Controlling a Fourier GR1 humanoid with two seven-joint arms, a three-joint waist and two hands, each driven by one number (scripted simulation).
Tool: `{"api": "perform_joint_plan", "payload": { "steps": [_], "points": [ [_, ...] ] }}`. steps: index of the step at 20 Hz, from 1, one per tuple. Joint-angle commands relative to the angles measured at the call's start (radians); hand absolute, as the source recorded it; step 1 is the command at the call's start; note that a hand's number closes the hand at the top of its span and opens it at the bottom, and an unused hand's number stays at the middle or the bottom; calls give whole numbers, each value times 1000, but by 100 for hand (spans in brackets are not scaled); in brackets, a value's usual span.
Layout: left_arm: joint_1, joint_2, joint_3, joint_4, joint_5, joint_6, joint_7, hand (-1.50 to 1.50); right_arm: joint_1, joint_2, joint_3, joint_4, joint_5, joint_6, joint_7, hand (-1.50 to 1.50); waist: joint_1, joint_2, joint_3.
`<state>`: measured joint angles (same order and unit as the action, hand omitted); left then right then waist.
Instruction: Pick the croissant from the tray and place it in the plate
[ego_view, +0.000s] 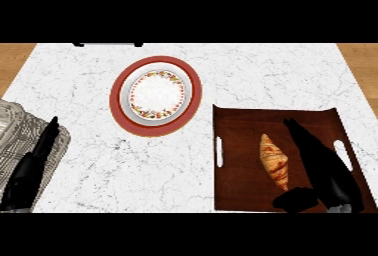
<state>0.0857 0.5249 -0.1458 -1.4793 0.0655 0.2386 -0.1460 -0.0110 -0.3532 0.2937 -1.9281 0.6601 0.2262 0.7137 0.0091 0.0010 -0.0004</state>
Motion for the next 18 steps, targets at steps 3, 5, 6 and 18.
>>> {"api": "perform_joint_plan", "payload": {
  "steps": [3, 5, 6, 18],
  "points": [
    [-16, -32, 26, 3, -35, -17, 35, 0, -106, 8, -33, 148, -15, 114, -16, -150, -5, 0, 0],
    [-1, -17, 64, -34, -26, -63, 57, 0, -31, -7, -52, 107, -11, 123, -55, -150, -8, -2, 1],
    [17, -84, 10, -31, -92, -7, 31, 0, -19, 35, -11, 144, 40, 65, -81, -150, -8, -1, 1],
    [82, -102, 123, -56, -105, -120, -7, 0, -69, 87, -64, 390, 87, 79, -223, -150, -4, -2, 1]
  ]
}}
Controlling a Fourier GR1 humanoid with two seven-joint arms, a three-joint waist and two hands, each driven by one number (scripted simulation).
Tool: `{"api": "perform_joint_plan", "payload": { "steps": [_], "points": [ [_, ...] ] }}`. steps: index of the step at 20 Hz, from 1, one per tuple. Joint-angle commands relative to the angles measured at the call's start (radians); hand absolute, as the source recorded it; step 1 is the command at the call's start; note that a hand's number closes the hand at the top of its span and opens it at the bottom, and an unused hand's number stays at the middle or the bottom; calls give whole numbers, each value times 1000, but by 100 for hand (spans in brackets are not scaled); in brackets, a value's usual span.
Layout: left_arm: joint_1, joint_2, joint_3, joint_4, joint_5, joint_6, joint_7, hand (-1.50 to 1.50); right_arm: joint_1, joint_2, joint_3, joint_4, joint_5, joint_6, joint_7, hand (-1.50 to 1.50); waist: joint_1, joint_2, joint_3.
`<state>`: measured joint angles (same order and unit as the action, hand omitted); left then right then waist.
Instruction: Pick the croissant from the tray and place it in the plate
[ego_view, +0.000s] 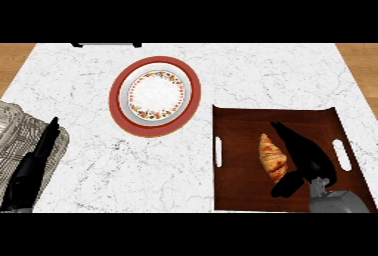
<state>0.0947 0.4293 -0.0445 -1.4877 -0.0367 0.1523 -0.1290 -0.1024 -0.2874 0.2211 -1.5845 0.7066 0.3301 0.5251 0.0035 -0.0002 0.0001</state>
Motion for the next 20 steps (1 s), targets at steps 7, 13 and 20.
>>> {"api": "perform_joint_plan", "payload": {
  "steps": [7, 13, 20],
  "points": [
    [54, -41, 55, -93, -66, -51, 46, 0, -67, 52, -42, 210, 86, -50, -109, -150, 4, 0, 0],
    [37, -73, 102, -86, -80, -89, 39, 0, -44, 73, -62, 201, 86, -38, -154, 150, 0, 0, 0],
    [-52, -130, 111, 20, -146, -79, -1, 0, -81, 103, -55, 262, 144, -94, -226, 150, -2, 0, 0]
  ]
}}
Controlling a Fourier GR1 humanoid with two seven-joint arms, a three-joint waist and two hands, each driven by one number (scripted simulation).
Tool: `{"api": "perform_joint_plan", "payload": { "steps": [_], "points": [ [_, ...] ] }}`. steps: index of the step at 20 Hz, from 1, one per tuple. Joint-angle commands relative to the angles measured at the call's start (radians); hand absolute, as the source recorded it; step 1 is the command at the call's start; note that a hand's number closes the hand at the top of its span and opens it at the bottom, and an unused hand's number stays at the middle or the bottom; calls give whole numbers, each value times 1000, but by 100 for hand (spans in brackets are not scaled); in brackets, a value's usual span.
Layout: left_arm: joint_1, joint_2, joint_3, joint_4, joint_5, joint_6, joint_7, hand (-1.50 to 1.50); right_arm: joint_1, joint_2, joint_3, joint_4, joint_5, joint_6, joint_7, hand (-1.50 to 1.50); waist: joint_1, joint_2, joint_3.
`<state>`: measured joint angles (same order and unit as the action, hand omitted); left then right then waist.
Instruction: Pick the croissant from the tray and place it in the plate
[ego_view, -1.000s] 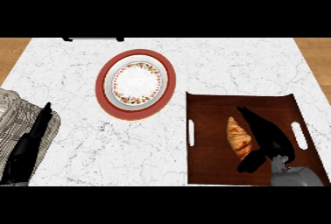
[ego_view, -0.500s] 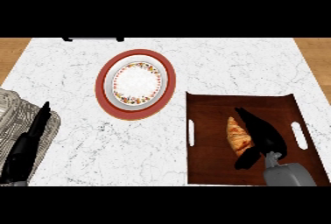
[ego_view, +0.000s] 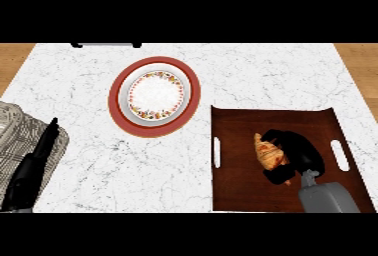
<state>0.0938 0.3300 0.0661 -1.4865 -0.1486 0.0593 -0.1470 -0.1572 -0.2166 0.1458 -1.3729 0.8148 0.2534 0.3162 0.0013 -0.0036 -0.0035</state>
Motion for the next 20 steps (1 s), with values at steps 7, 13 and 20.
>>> {"api": "perform_joint_plan", "payload": {
  "steps": [7, 13, 20],
  "points": [
    [-68, -22, -10, 5, -31, -19, 33, 0, -421, -118, -99, 410, 31, 46, -175, 150, 48, 21, 6],
    [-29, -17, -12, 16, -32, -41, -11, 0, -593, -154, -129, 681, 123, -177, -304, 150, 56, 21, 6],
    [-34, -1, 14, -14, -14, -55, 31, 0, -726, -130, -206, 764, 122, -431, -358, 150, 47, 16, 6]
  ]
}}
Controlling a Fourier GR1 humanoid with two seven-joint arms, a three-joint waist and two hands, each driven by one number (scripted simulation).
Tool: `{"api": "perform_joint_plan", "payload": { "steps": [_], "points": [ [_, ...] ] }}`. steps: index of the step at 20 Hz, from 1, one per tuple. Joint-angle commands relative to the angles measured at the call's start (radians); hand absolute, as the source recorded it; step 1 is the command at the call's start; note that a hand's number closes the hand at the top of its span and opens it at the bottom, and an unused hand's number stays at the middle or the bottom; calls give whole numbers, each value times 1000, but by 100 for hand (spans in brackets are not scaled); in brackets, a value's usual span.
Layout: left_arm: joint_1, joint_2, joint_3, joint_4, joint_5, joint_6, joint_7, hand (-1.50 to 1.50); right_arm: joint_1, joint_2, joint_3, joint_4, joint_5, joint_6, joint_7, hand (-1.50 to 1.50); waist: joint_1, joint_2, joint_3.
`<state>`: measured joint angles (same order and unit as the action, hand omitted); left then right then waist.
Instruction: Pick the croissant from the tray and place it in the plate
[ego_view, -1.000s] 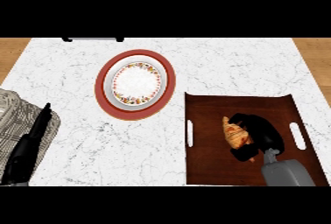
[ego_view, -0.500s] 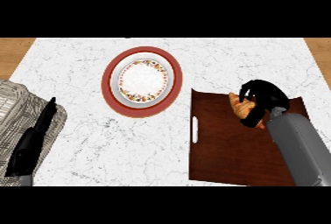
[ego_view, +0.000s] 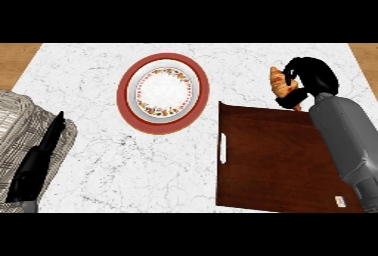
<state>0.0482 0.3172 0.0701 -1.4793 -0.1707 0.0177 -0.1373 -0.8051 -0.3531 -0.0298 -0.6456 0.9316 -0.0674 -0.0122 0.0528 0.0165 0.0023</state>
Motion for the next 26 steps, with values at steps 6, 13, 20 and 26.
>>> {"api": "perform_joint_plan", "payload": {
  "steps": [6, 13, 20, 26],
  "points": [
    [12, -7, 28, 39, 1, 9, -18, 0, -109, 15, -46, -108, -67, -139, -206, 150, -45, -17, -2],
    [35, 6, 52, 16, 12, -13, -3, 0, -110, 109, -21, -305, -187, 58, -223, 150, -58, -22, -3],
    [80, 1, 55, -34, 6, -22, -22, 0, -245, 255, 31, -307, -173, 103, -55, 150, -38, -17, -3],
    [-1, 26, 68, -7, 23, -71, 15, 0, -324, 350, 113, -176, -220, -11, 45, 150, -17, -10, -3]
  ]
}}
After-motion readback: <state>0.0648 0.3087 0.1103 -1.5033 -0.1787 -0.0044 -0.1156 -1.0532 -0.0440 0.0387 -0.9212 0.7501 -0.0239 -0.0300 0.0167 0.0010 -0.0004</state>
